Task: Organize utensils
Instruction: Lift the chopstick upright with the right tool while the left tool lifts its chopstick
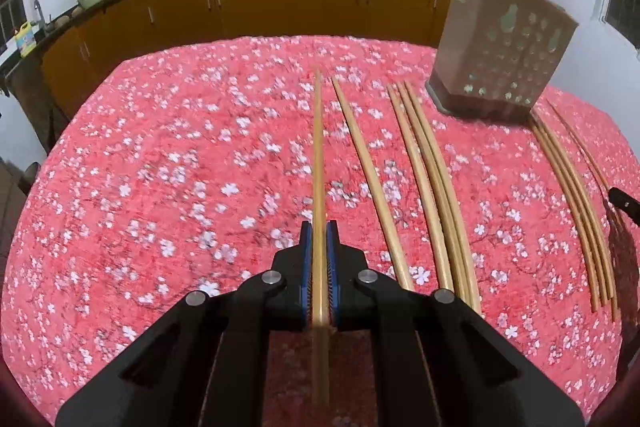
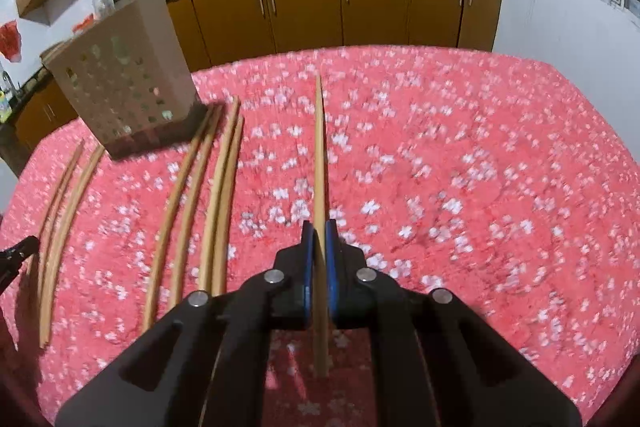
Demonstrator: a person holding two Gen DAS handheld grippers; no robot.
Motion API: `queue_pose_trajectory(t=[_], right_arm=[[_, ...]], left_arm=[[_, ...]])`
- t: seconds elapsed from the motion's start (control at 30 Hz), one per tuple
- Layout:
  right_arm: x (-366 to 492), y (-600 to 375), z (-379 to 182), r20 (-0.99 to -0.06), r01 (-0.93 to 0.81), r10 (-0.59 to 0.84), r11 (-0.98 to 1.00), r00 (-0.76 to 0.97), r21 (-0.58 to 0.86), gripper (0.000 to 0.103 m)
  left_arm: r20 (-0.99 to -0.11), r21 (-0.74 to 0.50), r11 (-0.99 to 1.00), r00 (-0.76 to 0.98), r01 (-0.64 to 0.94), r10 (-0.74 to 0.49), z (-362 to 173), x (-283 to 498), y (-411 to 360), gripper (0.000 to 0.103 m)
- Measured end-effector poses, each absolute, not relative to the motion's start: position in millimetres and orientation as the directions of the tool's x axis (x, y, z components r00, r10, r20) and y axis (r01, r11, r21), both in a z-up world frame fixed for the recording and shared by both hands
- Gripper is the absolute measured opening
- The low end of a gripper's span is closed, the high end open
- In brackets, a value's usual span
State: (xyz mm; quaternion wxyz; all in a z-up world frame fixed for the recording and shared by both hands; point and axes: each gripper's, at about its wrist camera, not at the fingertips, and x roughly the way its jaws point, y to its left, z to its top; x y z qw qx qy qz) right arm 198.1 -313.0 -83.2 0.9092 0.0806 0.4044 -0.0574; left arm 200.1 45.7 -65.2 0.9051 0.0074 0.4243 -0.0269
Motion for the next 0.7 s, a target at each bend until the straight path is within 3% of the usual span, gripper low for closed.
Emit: queue_pose_trajectory(t=[0.7], right_arm=[[171,-322,33,-0.5,0.137,-0.066,0.985,0.863,0.106,0.008]], left_arm=[[-0.574,-0.117,0.993,0.815,0.013,-0.078,46,190,75,0.008]])
